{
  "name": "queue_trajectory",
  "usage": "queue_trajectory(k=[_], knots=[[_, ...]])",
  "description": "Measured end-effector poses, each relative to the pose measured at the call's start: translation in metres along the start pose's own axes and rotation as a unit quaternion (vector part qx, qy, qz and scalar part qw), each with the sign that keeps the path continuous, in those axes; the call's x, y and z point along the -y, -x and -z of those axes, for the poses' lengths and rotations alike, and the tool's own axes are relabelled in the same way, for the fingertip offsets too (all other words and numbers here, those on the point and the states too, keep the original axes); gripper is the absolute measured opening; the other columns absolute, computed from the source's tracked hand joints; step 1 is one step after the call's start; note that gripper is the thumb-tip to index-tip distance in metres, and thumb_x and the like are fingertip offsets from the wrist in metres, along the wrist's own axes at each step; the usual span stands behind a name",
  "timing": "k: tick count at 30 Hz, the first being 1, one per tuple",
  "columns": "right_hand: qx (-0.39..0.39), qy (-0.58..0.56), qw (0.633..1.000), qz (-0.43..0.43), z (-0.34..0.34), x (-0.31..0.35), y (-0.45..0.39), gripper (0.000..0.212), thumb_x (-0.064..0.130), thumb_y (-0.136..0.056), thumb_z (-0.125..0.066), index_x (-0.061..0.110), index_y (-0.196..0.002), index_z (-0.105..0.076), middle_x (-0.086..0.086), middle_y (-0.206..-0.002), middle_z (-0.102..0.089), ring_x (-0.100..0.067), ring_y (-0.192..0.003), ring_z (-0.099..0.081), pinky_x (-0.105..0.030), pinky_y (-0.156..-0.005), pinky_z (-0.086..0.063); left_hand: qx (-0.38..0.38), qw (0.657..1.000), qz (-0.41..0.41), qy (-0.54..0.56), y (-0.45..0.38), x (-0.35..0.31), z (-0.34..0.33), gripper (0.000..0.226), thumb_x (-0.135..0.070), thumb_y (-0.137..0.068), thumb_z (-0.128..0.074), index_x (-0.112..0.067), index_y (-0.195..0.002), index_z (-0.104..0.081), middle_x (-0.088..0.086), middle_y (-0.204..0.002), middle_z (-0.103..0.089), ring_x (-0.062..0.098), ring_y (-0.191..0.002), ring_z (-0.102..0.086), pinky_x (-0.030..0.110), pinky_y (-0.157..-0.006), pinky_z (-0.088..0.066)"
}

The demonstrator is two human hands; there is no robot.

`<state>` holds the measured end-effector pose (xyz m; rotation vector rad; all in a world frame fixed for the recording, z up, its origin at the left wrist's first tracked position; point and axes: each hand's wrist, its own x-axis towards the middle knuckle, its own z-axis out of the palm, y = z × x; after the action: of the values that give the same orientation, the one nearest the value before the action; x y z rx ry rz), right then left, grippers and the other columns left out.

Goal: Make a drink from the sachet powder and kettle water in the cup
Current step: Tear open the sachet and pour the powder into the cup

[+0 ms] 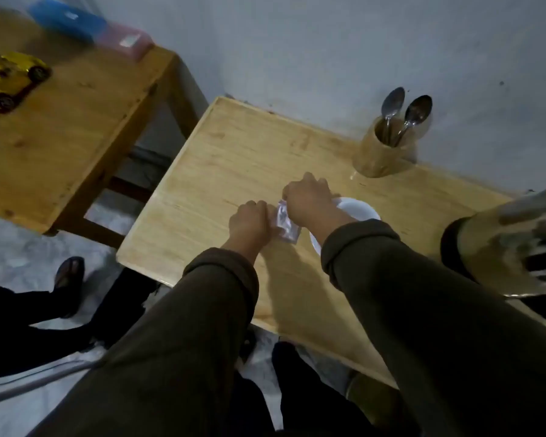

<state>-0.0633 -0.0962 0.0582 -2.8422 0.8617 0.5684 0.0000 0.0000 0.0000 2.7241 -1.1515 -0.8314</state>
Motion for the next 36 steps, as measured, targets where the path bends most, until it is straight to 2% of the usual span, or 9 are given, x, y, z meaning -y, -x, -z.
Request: queue_trajectory(k=[4,12,16,18,21,25,29,32,36], knots=[[0.018,-0.004,1.0,-0.002,-0.005,-0.01,-0.01,0.027,0.013,-0.095,-0.045,0.015,-0.116,-0.06,-0.006,-0.121,-0.061,-0.026,-0.122,-0.043,-0.039,-0.1,-0.034,-0.003,0.999,0.031,0.041,-0.002,-0.005,0.009,0.055,-0.044,-0.071,-0.075,-0.01,-0.109,-0.055,0.011,-0.115,-0.058,0.029,-0.111,-0.054,0.041,-0.091,-0.049],[0.05,-0.056,0.997,-0.013,-0.008,-0.018,-0.017,0.026,0.011,-0.091,-0.048,0.01,-0.115,-0.059,-0.01,-0.124,-0.059,-0.029,-0.119,-0.048,-0.037,-0.095,-0.042,-0.017,0.996,0.032,0.081,0.0,-0.012,0.011,0.053,-0.032,-0.065,-0.082,-0.009,-0.105,-0.055,0.011,-0.112,-0.057,0.029,-0.105,-0.055,0.038,-0.083,-0.047],[0.043,-0.121,0.991,-0.026,0.001,-0.019,-0.016,0.027,0.015,-0.089,-0.054,0.014,-0.112,-0.067,-0.007,-0.118,-0.065,-0.029,-0.112,-0.057,-0.036,-0.093,-0.049,-0.031,0.991,0.017,0.128,0.0,-0.015,0.019,0.031,-0.022,-0.081,-0.068,-0.008,-0.108,-0.061,0.015,-0.113,-0.061,0.032,-0.107,-0.058,0.03,-0.08,-0.044],[0.028,-0.146,0.989,-0.024,0.007,-0.018,-0.015,0.025,0.014,-0.088,-0.052,0.013,-0.107,-0.07,-0.006,-0.113,-0.067,-0.029,-0.106,-0.061,-0.036,-0.09,-0.054,-0.029,0.983,0.019,0.178,0.0,-0.015,0.027,0.021,-0.022,-0.088,-0.06,-0.008,-0.102,-0.065,0.014,-0.105,-0.068,0.029,-0.101,-0.061,0.022,-0.072,-0.037],[0.01,-0.22,0.974,-0.05,0.018,-0.019,-0.014,0.023,0.012,-0.088,-0.052,0.01,-0.099,-0.072,-0.008,-0.11,-0.069,-0.029,-0.103,-0.063,-0.035,-0.088,-0.055,-0.015,0.967,0.012,0.253,0.003,-0.011,0.042,0.011,-0.021,-0.091,-0.056,-0.014,-0.086,-0.064,0.01,-0.088,-0.066,0.024,-0.087,-0.058,0.024,-0.066,-0.036],[-0.022,-0.33,0.941,-0.076,0.037,-0.024,-0.005,0.016,0.01,-0.083,-0.059,0.021,-0.078,-0.07,-0.003,-0.096,-0.07,-0.022,-0.094,-0.061,-0.024,-0.072,-0.044,-0.036,0.948,-0.014,0.315,0.003,-0.008,0.063,0.018,-0.022,-0.092,-0.055,-0.013,-0.091,-0.071,0.014,-0.098,-0.073,0.021,-0.09,-0.062,0.029,-0.076,-0.042],[-0.06,-0.371,0.924,-0.064,0.061,-0.024,0.012,0.01,0.014,-0.079,-0.064,0.023,-0.075,-0.066,-0.001,-0.098,-0.069,-0.018,-0.094,-0.057,-0.022,-0.066,-0.036,-0.025,0.925,-0.075,0.372,0.008,-0.014,0.087,0.021,-0.021,-0.092,-0.058,-0.008,-0.101,-0.071,0.01,-0.1,-0.071,0.017,-0.091,-0.059,0.029,-0.082,-0.044],[-0.087,-0.378,0.92,-0.06,0.084,-0.027,0.03,0.007,0.016,-0.08,-0.065,0.017,-0.082,-0.072,0.002,-0.087,-0.066,-0.013,-0.085,-0.055,-0.02,-0.06,-0.037,-0.006,0.902,-0.121,0.414,0.017,-0.022,0.102,0.014,-0.02,-0.091,-0.06,-0.01,-0.095,-0.069,0.006,-0.091,-0.064,0.017,-0.088,-0.055,0.029,-0.08,-0.043],[-0.123,-0.368,0.918,-0.08,0.107,-0.028,0.053,0.006,0.018,-0.079,-0.068,0.016,-0.084,-0.072,0.008,-0.071,-0.059,-0.013,-0.081,-0.054,-0.02,-0.061,-0.038,0.027,0.877,-0.155,0.455,0.029,-0.035,0.119,0.015,-0.023,-0.092,-0.059,-0.01,-0.086,-0.064,0.007,-0.088,-0.06,0.016,-0.083,-0.052,0.022,-0.069,-0.041]])
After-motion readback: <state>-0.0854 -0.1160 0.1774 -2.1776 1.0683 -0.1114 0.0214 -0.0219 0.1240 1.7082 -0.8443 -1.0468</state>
